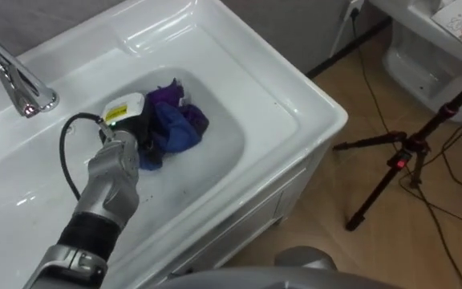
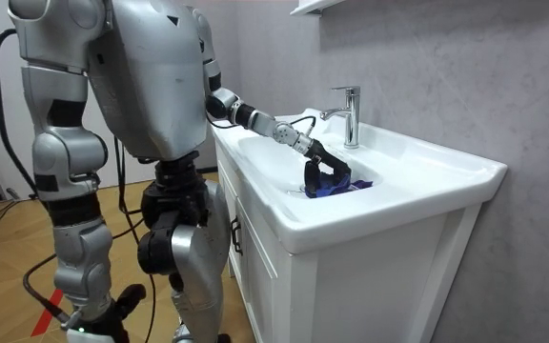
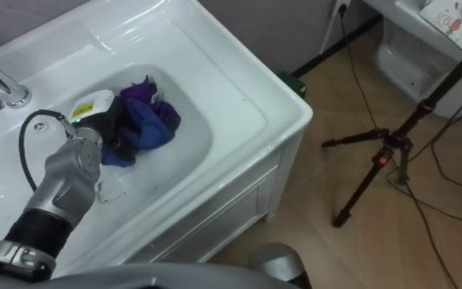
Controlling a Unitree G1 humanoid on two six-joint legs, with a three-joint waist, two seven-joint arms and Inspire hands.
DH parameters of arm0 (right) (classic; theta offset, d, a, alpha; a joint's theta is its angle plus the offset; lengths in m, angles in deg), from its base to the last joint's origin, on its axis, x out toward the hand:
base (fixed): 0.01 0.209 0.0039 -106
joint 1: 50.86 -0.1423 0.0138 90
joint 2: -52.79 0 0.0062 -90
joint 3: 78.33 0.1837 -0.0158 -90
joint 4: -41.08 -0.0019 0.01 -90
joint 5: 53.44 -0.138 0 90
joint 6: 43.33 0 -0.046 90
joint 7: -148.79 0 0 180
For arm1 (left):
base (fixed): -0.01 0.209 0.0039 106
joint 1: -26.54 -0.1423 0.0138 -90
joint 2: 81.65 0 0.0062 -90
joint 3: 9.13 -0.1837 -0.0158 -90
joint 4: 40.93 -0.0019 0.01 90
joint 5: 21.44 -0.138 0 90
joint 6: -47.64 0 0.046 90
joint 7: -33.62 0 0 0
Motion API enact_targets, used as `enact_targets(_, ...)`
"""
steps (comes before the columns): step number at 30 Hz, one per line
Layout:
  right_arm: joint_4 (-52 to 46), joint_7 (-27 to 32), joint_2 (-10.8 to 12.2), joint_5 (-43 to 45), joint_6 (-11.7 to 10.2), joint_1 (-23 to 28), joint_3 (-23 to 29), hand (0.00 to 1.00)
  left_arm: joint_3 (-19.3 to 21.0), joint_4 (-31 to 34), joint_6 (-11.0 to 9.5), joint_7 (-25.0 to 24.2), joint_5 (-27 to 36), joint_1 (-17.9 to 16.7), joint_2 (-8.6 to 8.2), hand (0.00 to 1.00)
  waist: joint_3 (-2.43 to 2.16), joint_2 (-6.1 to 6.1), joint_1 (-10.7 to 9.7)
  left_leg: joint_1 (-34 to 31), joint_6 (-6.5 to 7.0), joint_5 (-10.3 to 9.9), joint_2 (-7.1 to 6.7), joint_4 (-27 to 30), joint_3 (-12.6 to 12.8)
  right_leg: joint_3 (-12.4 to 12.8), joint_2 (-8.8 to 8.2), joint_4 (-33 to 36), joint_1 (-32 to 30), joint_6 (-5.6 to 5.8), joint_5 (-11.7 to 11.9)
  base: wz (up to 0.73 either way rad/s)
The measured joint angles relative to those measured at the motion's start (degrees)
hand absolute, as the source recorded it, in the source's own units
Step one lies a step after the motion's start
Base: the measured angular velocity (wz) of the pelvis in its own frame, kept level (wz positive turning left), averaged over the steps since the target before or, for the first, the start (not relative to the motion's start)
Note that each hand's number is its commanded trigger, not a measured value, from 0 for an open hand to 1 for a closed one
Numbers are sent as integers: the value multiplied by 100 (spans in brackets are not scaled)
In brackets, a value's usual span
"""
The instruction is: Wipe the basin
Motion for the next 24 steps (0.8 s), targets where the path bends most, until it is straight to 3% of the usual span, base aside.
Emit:
enact_targets(4,22,-101,-5,30,-26,-186,-115,0,-346,70,47,-191,-276,175,-4,100,3,35,-53,-8,47,11,-42,-30,-24,-19,-44,-6,-4,40,27,4)
enact_targets(7,9,-107,-21,26,-163,-257,-295,0,-542,221,48,-242,-266,192,-15,100,15,102,-77,-13,83,-2,-60,-36,-23,-20,-66,-12,-4,64,39,0)
enact_targets(13,20,-108,-67,30,-317,-344,-434,0,-758,291,43,-348,-265,275,-27,100,7,181,-79,-70,108,-9,-76,-27,-82,-44,-84,-77,7,90,50,4)
enact_targets(16,94,-107,-118,32,-333,-356,-435,0,-830,305,34,-413,-264,336,-48,100,8,203,-79,-91,127,0,-104,-25,-156,-170,-132,-72,6,99,50,13)
enact_targets(24,172,-111,-97,28,-326,-386,-381,0,-833,408,-2,-579,-323,321,-47,100,8,199,-63,-97,144,-5,-133,-54,-165,-168,-148,-71,6,131,34,2)
